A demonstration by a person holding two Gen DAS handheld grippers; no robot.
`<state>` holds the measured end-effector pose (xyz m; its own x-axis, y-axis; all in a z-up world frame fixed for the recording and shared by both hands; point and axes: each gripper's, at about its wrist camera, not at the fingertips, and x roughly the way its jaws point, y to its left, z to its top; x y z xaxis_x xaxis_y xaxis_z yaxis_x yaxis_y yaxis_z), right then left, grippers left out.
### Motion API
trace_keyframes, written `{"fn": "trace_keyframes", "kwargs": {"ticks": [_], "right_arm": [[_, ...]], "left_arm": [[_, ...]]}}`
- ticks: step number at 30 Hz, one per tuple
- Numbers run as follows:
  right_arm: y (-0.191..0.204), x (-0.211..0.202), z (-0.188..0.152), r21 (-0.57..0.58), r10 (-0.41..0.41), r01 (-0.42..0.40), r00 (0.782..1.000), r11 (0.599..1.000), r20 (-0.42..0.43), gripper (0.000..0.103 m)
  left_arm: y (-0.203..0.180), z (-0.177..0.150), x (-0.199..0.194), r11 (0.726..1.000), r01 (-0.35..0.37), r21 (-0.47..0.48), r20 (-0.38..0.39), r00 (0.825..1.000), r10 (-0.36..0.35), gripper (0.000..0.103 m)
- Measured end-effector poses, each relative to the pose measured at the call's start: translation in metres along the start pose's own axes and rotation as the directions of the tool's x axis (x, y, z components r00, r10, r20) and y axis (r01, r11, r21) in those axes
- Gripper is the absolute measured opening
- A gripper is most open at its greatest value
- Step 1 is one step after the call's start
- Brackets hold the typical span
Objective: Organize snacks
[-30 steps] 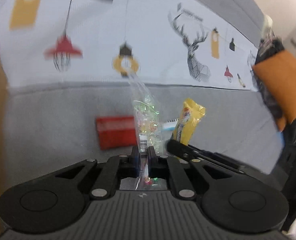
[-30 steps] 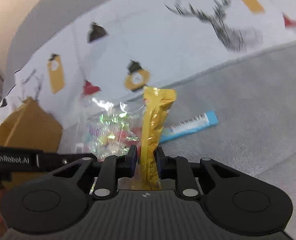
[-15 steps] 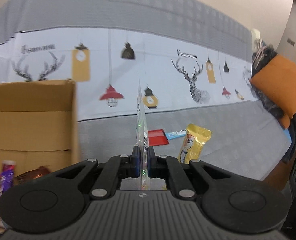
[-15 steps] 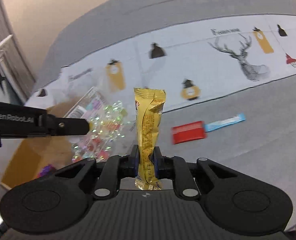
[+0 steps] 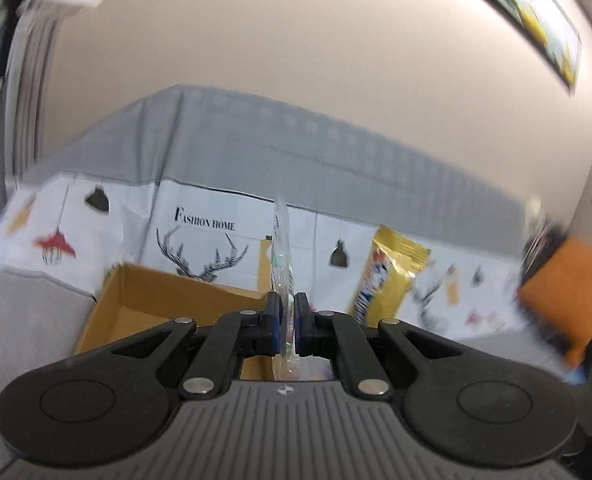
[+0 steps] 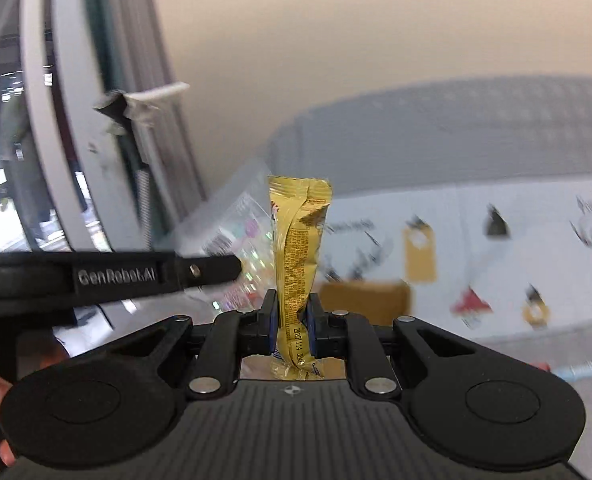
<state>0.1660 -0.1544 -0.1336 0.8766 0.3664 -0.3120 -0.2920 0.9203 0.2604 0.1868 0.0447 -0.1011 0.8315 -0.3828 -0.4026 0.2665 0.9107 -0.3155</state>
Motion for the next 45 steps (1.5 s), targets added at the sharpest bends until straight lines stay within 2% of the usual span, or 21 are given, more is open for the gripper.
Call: {"fn": "trace_keyframes", "kwargs": {"ticks": [4, 6, 11, 14, 18, 21, 23, 26, 29, 32, 33, 34, 35, 36, 37, 40, 45], "right_arm": [[0.024, 0.016, 0.013, -0.037, 0.047, -0.047, 0.999, 0.998, -0.001, 0.015], [0.029, 0.032, 0.011, -0.047, 0.059, -0.06, 0.998, 0.997, -0.023, 0.015], [0.034, 0.068, -0.008, -0.049, 0.044, -0.049, 0.994, 0.998, -0.105, 0.015], [0.03, 0.09, -0.027, -0.058, 0.017, -0.027, 0.986, 0.998, -0.166, 0.015], [0.017, 0.124, -0.061, -0.049, -0.015, 0.001, 0.955, 0.999, -0.296, 0.015], [0.005, 0.146, -0.083, -0.006, -0.016, 0.014, 0.922, 1.0, -0.386, 0.015], [0.002, 0.156, -0.097, 0.011, -0.006, 0.012, 0.9, 1.0, -0.436, 0.015], [-0.001, 0.169, -0.115, 0.017, -0.004, 0.015, 0.868, 1.0, -0.497, 0.015], [0.0, 0.173, -0.122, 0.015, 0.002, 0.008, 0.854, 1.0, -0.521, 0.015], [0.001, 0.174, -0.118, 0.026, 0.036, -0.026, 0.86, 0.999, -0.509, 0.022], [0.001, 0.171, -0.115, 0.037, 0.056, -0.043, 0.865, 0.998, -0.499, 0.052], [0.0, 0.167, -0.109, 0.044, 0.06, -0.044, 0.874, 0.998, -0.483, 0.088], [-0.002, 0.158, -0.104, 0.036, 0.05, -0.038, 0.891, 0.999, -0.452, 0.097], [-0.002, 0.148, -0.1, 0.009, 0.027, -0.026, 0.911, 1.0, -0.412, 0.097], [-0.004, 0.139, -0.096, -0.004, 0.018, -0.021, 0.921, 1.0, -0.39, 0.097], [-0.024, 0.109, -0.085, 0.033, 0.021, -0.01, 0.944, 0.999, -0.33, 0.097], [-0.075, 0.053, -0.086, 0.089, -0.045, 0.066, 0.975, 0.994, -0.216, 0.097]], "left_arm": [[0.025, 0.004, -0.004, 0.999, -0.026, -0.028, 0.028, 0.999, 0.026, 0.007], [0.04, 0.001, 0.002, 0.998, -0.035, -0.043, 0.016, 0.999, 0.035, 0.007], [0.08, -0.022, 0.031, 0.994, -0.068, -0.085, -0.066, 0.996, 0.062, 0.007], [0.102, -0.044, 0.058, 0.989, -0.125, -0.075, -0.128, 0.985, 0.115, 0.007], [0.134, -0.075, 0.086, 0.981, -0.144, -0.129, -0.237, 0.965, 0.111, 0.007], [0.143, -0.093, 0.105, 0.98, -0.175, -0.093, -0.292, 0.946, 0.141, 0.007], [0.15, -0.103, 0.115, 0.98, -0.176, -0.092, -0.327, 0.935, 0.137, 0.007], [0.153, -0.112, 0.123, 0.981, -0.18, -0.074, -0.35, 0.926, 0.144, 0.007], [0.151, -0.113, 0.121, 0.984, -0.168, -0.058, -0.359, 0.923, 0.137, 0.007], [0.14, -0.106, 0.114, 0.987, -0.154, -0.039, -0.35, 0.927, 0.131, 0.008], [0.133, -0.101, 0.109, 0.988, -0.152, -0.024, -0.346, 0.929, 0.135, 0.011], [0.126, -0.097, 0.106, 0.987, -0.161, -0.013, -0.342, 0.928, 0.147, 0.025], [0.118, -0.091, 0.1, 0.986, -0.169, 0.002, -0.334, 0.929, 0.16, 0.047], [0.109, -0.085, 0.093, 0.983, -0.179, 0.031, -0.311, 0.933, 0.179, 0.056], [0.099, -0.08, 0.088, 0.984, -0.168, 0.06, -0.29, 0.94, 0.179, 0.067], [0.062, -0.071, 0.077, 0.983, -0.117, 0.142, -0.26, 0.954, 0.151, 0.072], [-0.001, -0.074, 0.085, 0.981, -0.038, 0.192, -0.238, 0.968, 0.084, 0.084]]}}
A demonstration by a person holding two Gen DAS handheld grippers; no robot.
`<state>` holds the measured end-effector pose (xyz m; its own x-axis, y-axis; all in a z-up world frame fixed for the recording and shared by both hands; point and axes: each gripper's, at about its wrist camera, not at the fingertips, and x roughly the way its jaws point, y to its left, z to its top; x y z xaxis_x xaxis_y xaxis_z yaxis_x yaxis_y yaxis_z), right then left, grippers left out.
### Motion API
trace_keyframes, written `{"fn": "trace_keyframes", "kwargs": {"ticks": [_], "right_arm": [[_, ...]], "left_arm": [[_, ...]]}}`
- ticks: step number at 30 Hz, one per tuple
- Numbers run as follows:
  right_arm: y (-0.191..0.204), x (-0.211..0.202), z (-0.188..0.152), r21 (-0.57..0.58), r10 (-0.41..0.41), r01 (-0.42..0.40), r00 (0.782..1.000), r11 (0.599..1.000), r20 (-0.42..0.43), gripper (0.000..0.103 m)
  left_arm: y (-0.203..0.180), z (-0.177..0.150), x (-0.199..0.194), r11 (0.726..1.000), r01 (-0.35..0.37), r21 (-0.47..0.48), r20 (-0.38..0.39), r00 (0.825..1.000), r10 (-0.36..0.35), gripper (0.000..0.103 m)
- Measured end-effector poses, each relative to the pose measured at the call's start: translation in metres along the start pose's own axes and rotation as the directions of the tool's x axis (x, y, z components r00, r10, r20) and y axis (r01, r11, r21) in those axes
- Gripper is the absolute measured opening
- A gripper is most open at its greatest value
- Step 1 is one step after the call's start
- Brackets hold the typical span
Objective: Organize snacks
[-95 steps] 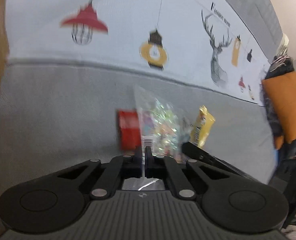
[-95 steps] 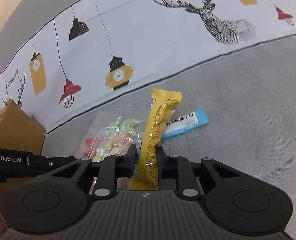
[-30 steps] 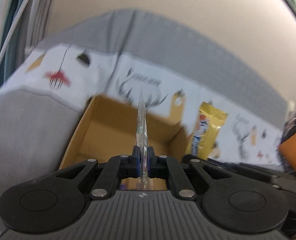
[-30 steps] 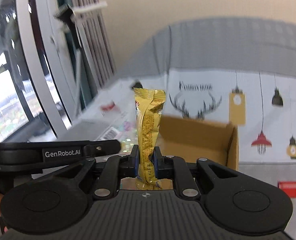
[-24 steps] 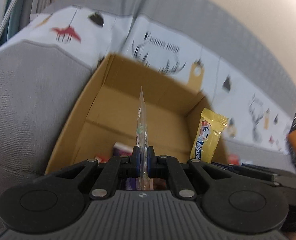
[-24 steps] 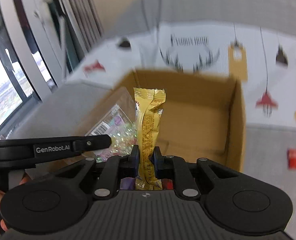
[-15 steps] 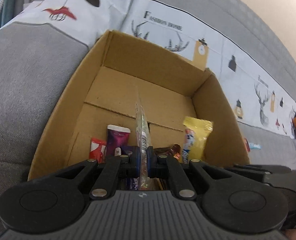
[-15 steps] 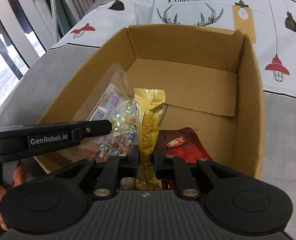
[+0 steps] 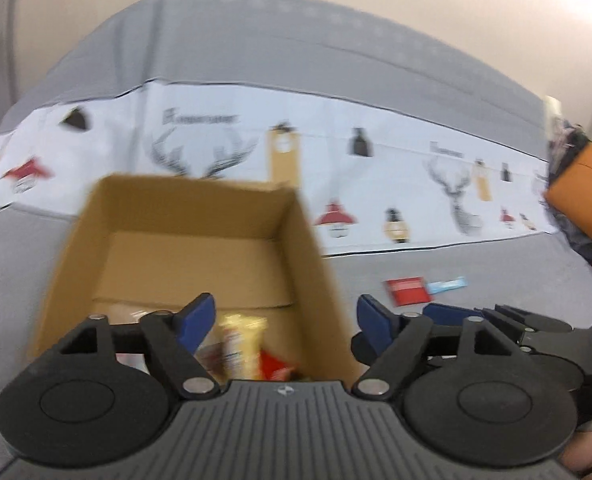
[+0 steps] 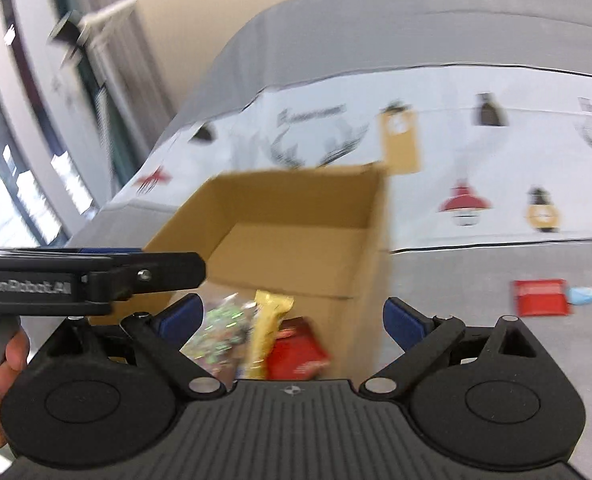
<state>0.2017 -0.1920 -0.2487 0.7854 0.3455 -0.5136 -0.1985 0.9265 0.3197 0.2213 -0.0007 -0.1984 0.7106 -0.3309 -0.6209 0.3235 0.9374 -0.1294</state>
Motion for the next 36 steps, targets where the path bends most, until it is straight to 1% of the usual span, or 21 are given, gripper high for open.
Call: {"fn": "trace_keyframes", "kwargs": {"ticks": [4, 6, 9, 11, 14, 17, 19, 20, 22, 23, 24, 26, 27, 28, 29, 30, 31, 32, 33, 34, 36], "right_arm": [[-0.062, -0.028, -0.012, 0.066, -0.076, 0.073, 0.996, 0.995, 0.052, 0.097], [-0.098, -0.041, -0.015, 0.085, -0.131, 0.125, 0.989, 0.989, 0.073, 0.097], [-0.153, -0.054, -0.018, 0.105, -0.208, 0.198, 0.974, 0.975, 0.092, 0.097], [-0.189, -0.056, -0.019, 0.129, -0.257, 0.245, 0.962, 0.961, 0.087, 0.097], [-0.242, -0.047, -0.023, 0.183, -0.309, 0.291, 0.948, 0.939, 0.078, 0.097], [-0.284, -0.025, -0.028, 0.268, -0.299, 0.28, 0.954, 0.922, 0.032, 0.092], [-0.306, -0.008, -0.029, 0.323, -0.258, 0.25, 0.966, 0.913, -0.021, 0.077], [-0.317, 0.003, -0.028, 0.35, -0.236, 0.239, 0.97, 0.906, -0.052, 0.074], [-0.331, 0.023, -0.024, 0.352, -0.219, 0.239, 0.971, 0.905, -0.095, 0.073], [-0.336, 0.034, -0.021, 0.34, -0.225, 0.249, 0.968, 0.907, -0.109, 0.073], [-0.343, 0.045, -0.018, 0.332, -0.223, 0.251, 0.967, 0.909, -0.122, 0.073], [-0.353, 0.063, -0.016, 0.325, -0.213, 0.247, 0.967, 0.913, -0.138, 0.074], [-0.352, 0.069, -0.014, 0.304, -0.22, 0.246, 0.968, 0.92, -0.119, 0.076], [-0.351, 0.074, -0.012, 0.279, -0.224, 0.247, 0.968, 0.928, -0.114, 0.08], [-0.349, 0.08, -0.011, 0.247, -0.234, 0.254, 0.966, 0.935, -0.106, 0.081], [-0.345, 0.088, -0.009, 0.217, -0.253, 0.27, 0.962, 0.938, -0.105, 0.081], [-0.342, 0.093, -0.007, 0.188, -0.27, 0.285, 0.958, 0.94, -0.101, 0.074], [-0.336, 0.097, -0.004, 0.157, -0.292, 0.304, 0.952, 0.94, -0.094, 0.062], [-0.334, 0.1, -0.003, 0.135, -0.31, 0.321, 0.946, 0.938, -0.094, 0.018], [-0.334, 0.102, -0.003, 0.138, -0.306, 0.319, 0.946, 0.938, -0.105, 0.015], [-0.34, 0.095, -0.001, 0.169, -0.272, 0.287, 0.956, 0.943, -0.106, 0.015]], "left_arm": [[-0.058, 0.005, 0.04, 0.997, 0.057, 0.047, -0.014, 0.998, -0.057, 0.085], [-0.087, 0.006, 0.064, 0.992, 0.094, 0.084, -0.049, 0.995, -0.09, 0.085], [-0.128, 0.009, 0.11, 0.978, 0.147, 0.151, -0.069, 0.988, -0.138, 0.085], [-0.146, 0.01, 0.151, 0.974, 0.157, 0.165, -0.113, 0.984, -0.139, 0.085], [-0.168, 0.007, 0.218, 0.979, 0.122, 0.163, -0.209, 0.974, -0.087, 0.085], [-0.177, -0.001, 0.278, 0.987, 0.113, 0.114, -0.294, 0.953, -0.075, 0.085], [-0.181, -0.006, 0.309, 0.989, 0.113, 0.094, -0.328, 0.942, -0.077, 0.085], [-0.181, -0.008, 0.321, 0.991, 0.11, 0.078, -0.341, 0.937, -0.077, 0.085], [-0.177, -0.012, 0.344, 0.995, 0.102, 0.02, -0.369, 0.925, -0.088, 0.084], [-0.176, -0.013, 0.349, 0.996, 0.094, 0.004, -0.353, 0.932, -0.087, 0.084], [-0.177, -0.012, 0.351, 0.996, 0.087, 0.012, -0.32, 0.944, -0.078, 0.084], [-0.183, -0.011, 0.357, 0.995, 0.066, 0.073, -0.301, 0.953, -0.041, 0.073], [-0.182, -0.01, 0.357, 0.996, 0.061, 0.061, -0.294, 0.955, -0.041, 0.07], [-0.179, -0.008, 0.358, 0.998, 0.049, 0.036, -0.289, 0.957, -0.037, 0.057], [-0.174, -0.005, 0.357, 0.999, 0.038, 0.014, -0.28, 0.959, -0.032, 0.041], [-0.168, -0.003, 0.357, 0.999, 0.038, -0.003, -0.277, 0.96, -0.037, 0.036], [-0.163, -0.002, 0.356, 0.999, 0.043, -0.02, -0.278, 0.96, -0.046, 0.027], [-0.158, -0.002, 0.356, 0.998, 0.047, -0.035, -0.281, 0.958, -0.055, 0.021], [-0.155, -0.001, 0.356, 0.998, 0.049, -0.043, -0.287, 0.956, -0.059, 0.02], [-0.152, -0.001, 0.353, 0.998, 0.055, -0.041, -0.294, 0.954, -0.065, 0.02], [-0.157, -0.002, 0.348, 0.996, 0.087, 0.002, -0.314, 0.946, -0.082, 0.02]]}}
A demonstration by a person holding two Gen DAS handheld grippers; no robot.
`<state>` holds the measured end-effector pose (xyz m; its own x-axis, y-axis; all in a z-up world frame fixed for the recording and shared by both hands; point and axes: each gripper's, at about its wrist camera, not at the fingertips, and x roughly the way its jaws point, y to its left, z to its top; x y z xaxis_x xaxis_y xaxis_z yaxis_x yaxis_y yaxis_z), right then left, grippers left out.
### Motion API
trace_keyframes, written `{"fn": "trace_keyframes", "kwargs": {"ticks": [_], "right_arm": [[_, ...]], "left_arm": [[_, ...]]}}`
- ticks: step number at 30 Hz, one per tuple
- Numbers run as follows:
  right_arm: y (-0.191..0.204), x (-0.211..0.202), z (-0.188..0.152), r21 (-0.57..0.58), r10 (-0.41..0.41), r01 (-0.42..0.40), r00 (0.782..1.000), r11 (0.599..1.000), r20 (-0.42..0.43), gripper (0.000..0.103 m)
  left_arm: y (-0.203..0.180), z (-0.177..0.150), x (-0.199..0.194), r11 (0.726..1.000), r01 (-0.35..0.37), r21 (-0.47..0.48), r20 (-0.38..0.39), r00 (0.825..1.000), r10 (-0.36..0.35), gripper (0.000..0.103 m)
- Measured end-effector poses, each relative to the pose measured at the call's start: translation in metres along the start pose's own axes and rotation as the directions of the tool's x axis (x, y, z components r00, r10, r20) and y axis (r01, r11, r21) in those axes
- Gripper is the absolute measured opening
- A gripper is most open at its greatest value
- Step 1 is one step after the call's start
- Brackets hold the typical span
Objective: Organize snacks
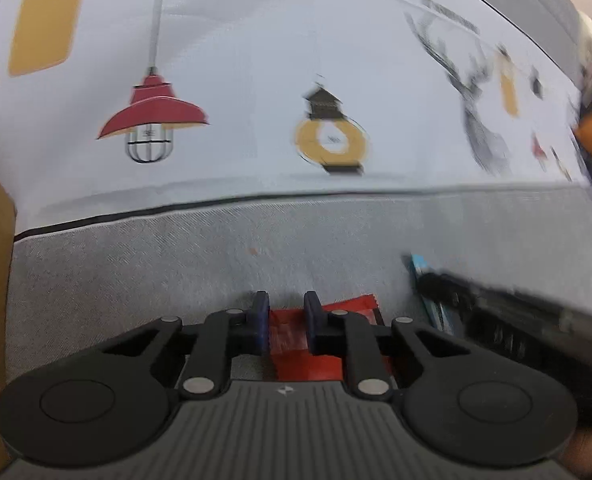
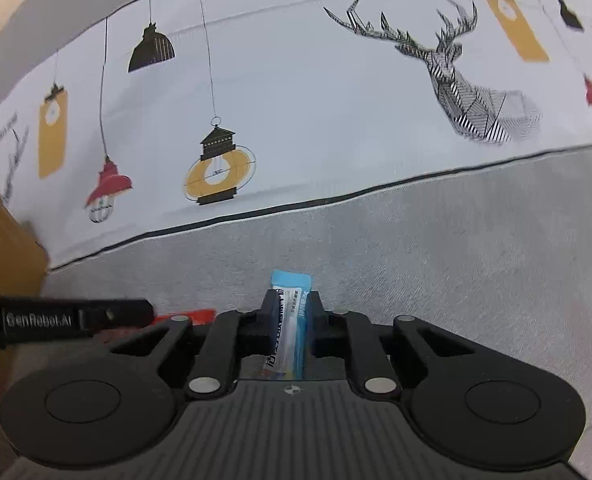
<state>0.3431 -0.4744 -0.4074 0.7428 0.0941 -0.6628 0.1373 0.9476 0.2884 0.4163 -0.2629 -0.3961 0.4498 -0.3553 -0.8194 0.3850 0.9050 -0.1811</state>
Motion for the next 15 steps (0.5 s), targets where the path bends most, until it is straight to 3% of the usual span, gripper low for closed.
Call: {"fn": "trace_keyframes", "kwargs": {"ticks": [4, 7, 10, 12, 14, 15], "right_arm": [[-0.008, -0.013, -0.002, -0.007, 0.014, -0.014, 1.0, 1.0, 0.003, 0.018], [-0.019, -0.02, -0.01, 0.04, 0.046, -0.044, 0.998, 0.998, -0.047, 0.019], [-0.019, -0.029, -0.018, 0.0, 0.053, -0.053, 0.997, 0.999, -0.061, 0.02], [-0.017, -0.035, -0.022, -0.033, 0.054, -0.056, 0.996, 0.998, -0.07, 0.024], [-0.015, -0.04, -0.025, -0.066, 0.06, -0.065, 0.995, 0.996, -0.078, 0.033], [-0.014, -0.043, -0.026, -0.076, 0.061, -0.067, 0.995, 0.995, -0.083, 0.041]], "left_arm": [[-0.003, -0.012, -0.013, 0.997, 0.055, 0.056, -0.055, 0.997, -0.052, 0.021], [-0.002, -0.019, -0.023, 0.996, 0.058, 0.07, -0.038, 0.998, -0.056, 0.023], [-0.01, -0.024, -0.029, 0.985, 0.083, 0.153, -0.055, 0.996, -0.075, 0.045], [-0.021, -0.028, -0.032, 0.963, 0.099, 0.249, -0.056, 0.995, -0.087, 0.058], [-0.033, -0.035, -0.037, 0.925, 0.098, 0.368, -0.047, 0.995, -0.086, 0.066], [-0.039, -0.037, -0.035, 0.9, 0.097, 0.425, -0.045, 0.995, -0.086, 0.068]]}}
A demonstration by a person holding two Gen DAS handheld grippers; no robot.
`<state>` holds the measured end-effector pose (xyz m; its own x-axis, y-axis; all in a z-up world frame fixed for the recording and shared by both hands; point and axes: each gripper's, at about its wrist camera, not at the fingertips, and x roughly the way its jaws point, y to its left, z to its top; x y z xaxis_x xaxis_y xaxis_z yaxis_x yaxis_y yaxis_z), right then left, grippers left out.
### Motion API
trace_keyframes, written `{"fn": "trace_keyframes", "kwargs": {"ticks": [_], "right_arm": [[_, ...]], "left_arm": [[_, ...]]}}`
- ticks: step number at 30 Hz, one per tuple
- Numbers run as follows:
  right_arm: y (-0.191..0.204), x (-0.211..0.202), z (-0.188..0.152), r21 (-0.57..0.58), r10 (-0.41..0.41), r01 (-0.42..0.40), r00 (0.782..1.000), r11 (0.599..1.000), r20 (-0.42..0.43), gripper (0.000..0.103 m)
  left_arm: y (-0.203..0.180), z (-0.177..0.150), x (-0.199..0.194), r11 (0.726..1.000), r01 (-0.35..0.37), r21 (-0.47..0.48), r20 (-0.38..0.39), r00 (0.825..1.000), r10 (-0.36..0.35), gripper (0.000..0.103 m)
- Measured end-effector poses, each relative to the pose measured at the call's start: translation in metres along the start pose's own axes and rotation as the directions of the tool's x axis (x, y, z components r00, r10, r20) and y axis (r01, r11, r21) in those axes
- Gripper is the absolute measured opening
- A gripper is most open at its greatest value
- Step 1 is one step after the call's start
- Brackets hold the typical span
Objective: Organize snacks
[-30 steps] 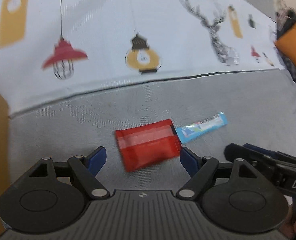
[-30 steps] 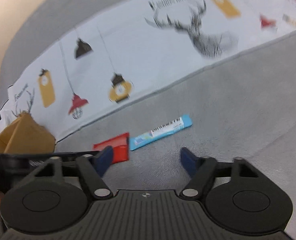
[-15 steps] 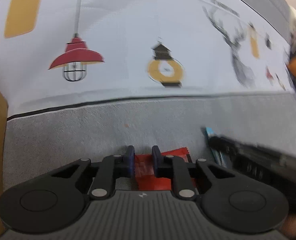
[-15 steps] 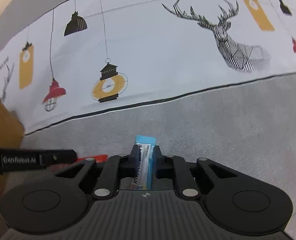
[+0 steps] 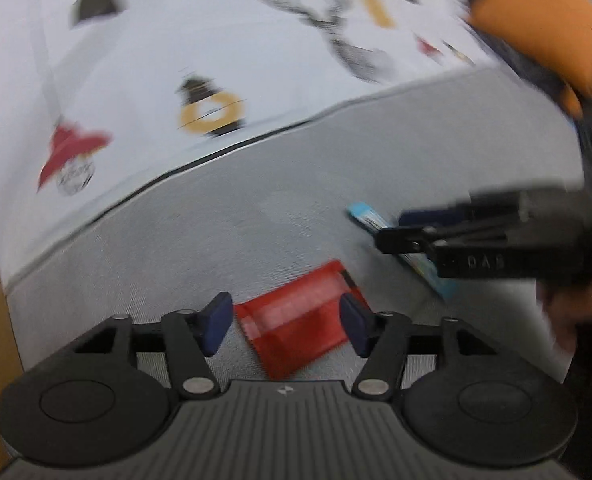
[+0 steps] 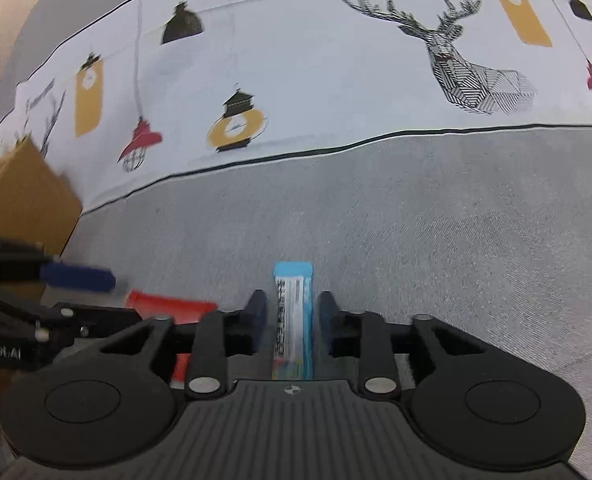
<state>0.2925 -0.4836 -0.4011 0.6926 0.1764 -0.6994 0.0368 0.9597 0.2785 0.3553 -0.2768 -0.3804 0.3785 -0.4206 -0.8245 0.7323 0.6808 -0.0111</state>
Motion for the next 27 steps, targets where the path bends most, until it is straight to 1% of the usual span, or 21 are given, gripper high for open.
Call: {"fn": "trace_keyframes", "kwargs": {"ticks": [1, 2, 3, 4, 5, 6, 7, 8, 9, 10, 11, 12, 13, 15, 18, 21, 22, 23, 24, 25, 27], "right_arm": [[0.001, -0.003, -0.001, -0.007, 0.002, -0.002, 1.0, 1.0, -0.005, 0.056], [0.003, -0.008, -0.002, -0.014, -0.002, 0.002, 1.0, 1.0, -0.011, 0.066], [0.005, -0.012, -0.005, -0.028, -0.016, 0.015, 1.0, 1.0, -0.019, 0.085], [0.006, -0.015, -0.007, -0.044, -0.023, 0.022, 0.999, 0.999, -0.025, 0.091], [0.008, -0.018, -0.01, -0.063, -0.028, 0.026, 0.999, 0.998, -0.032, 0.091], [0.007, -0.02, -0.013, -0.077, -0.029, 0.026, 0.999, 0.997, -0.041, 0.091], [0.006, -0.02, -0.015, -0.082, -0.029, 0.024, 0.998, 0.996, -0.052, 0.09], [0.006, -0.019, -0.017, -0.085, -0.028, 0.022, 0.998, 0.996, -0.061, 0.09], [0.005, -0.019, -0.019, -0.104, -0.032, 0.026, 0.998, 0.994, -0.062, 0.086], [0.007, -0.019, -0.02, -0.126, -0.049, 0.041, 0.997, 0.991, -0.057, 0.077], [0.008, -0.019, -0.021, -0.151, -0.075, 0.067, 0.996, 0.986, -0.051, 0.071], [0.007, -0.019, -0.021, -0.166, -0.097, 0.089, 0.994, 0.982, -0.043, 0.054], [0.006, -0.02, -0.021, -0.166, -0.109, 0.102, 0.993, 0.981, -0.036, 0.034], [-0.004, -0.021, -0.017, -0.111, -0.096, 0.092, 0.995, 0.99, -0.033, 0.023], [-0.008, -0.024, -0.014, -0.088, -0.078, 0.075, 0.997, 0.993, -0.028, 0.023], [-0.002, -0.028, -0.014, -0.125, -0.074, 0.072, 0.997, 0.99, -0.012, 0.023], [-0.002, -0.028, -0.014, -0.132, -0.064, 0.062, 0.998, 0.989, -0.013, 0.023], [-0.001, -0.028, -0.013, -0.137, -0.065, 0.063, 0.998, 0.989, -0.012, 0.023], [-0.001, -0.026, -0.012, -0.147, -0.073, 0.07, 0.997, 0.987, -0.013, 0.024], [0.0, -0.025, -0.011, -0.156, -0.077, 0.074, 0.997, 0.985, -0.015, 0.024], [-0.002, -0.022, -0.009, -0.155, -0.089, 0.085, 0.996, 0.984, -0.017, 0.026]], "left_arm": [[-0.005, 0.0, 0.003, 0.999, -0.003, 0.042, -0.005, 1.0, 0.003, 0.068], [-0.01, -0.002, 0.008, 0.997, 0.002, 0.073, -0.016, 1.0, -0.001, 0.068], [-0.013, -0.003, 0.015, 0.996, 0.009, 0.094, -0.032, 0.999, -0.006, 0.068], [-0.015, -0.004, 0.021, 0.994, 0.019, 0.107, -0.051, 0.999, -0.014, 0.063], [-0.018, -0.005, 0.026, 0.992, 0.029, 0.121, -0.057, 0.998, -0.022, 0.061], [-0.021, -0.005, 0.026, 0.989, 0.03, 0.144, -0.034, 0.999, -0.025, 0.056], [-0.026, -0.005, 0.026, 0.984, 0.042, 0.172, -0.022, 0.999, -0.038, 0.041], [-0.029, -0.003, 0.025, 0.982, 0.047, 0.185, -0.015, 0.999, -0.045, 0.02], [-0.03, 0.0, 0.028, 0.985, 0.043, 0.166, -0.015, 0.999, -0.041, 0.012], [-0.027, 0.003, 0.03, 0.99, 0.046, 0.131, -0.02, 0.999, -0.043, 0.004], [-0.025, 0.006, 0.031, 0.995, 0.043, 0.095, -0.024, 0.999, -0.041, 0.0], [-0.023, 0.009, 0.034, 0.998, 0.036, 0.054, -0.03, 0.999, -0.034, 0.0], [-0.021, 0.011, 0.035, 1.0, 0.018, 0.019, -0.035, 0.999, -0.017, 0.0], [-0.022, 0.015, 0.034, 1.0, -0.029, -0.009, -0.045, 0.999, 0.029, 0.0], [-0.022, 0.017, 0.023, 0.992, -0.108, -0.063, -0.076, 0.992, 0.103, 0.0], [-0.021, 0.017, 0.012, 0.989, -0.128, -0.068, -0.029, 0.992, 0.126, 0.004], [-0.022, 0.017, 0.013, 0.989, -0.142, -0.027, -0.013, 0.99, 0.142, 0.017], [-0.024, 0.017, 0.017, 0.987, -0.156, 0.025, 0.0, 0.988, 0.156, 0.036], [-0.026, 0.016, 0.019, 0.985, -0.159, 0.066, 0.01, 0.987, 0.159, 0.045], [-0.029, 0.015, 0.024, 0.983, -0.129, 0.132, 0.004, 0.992, 0.129, 0.052], [-0.033, 0.012, 0.026, 0.974, -0.067, 0.218, -0.002, 0.998, 0.069, 0.055]]}}
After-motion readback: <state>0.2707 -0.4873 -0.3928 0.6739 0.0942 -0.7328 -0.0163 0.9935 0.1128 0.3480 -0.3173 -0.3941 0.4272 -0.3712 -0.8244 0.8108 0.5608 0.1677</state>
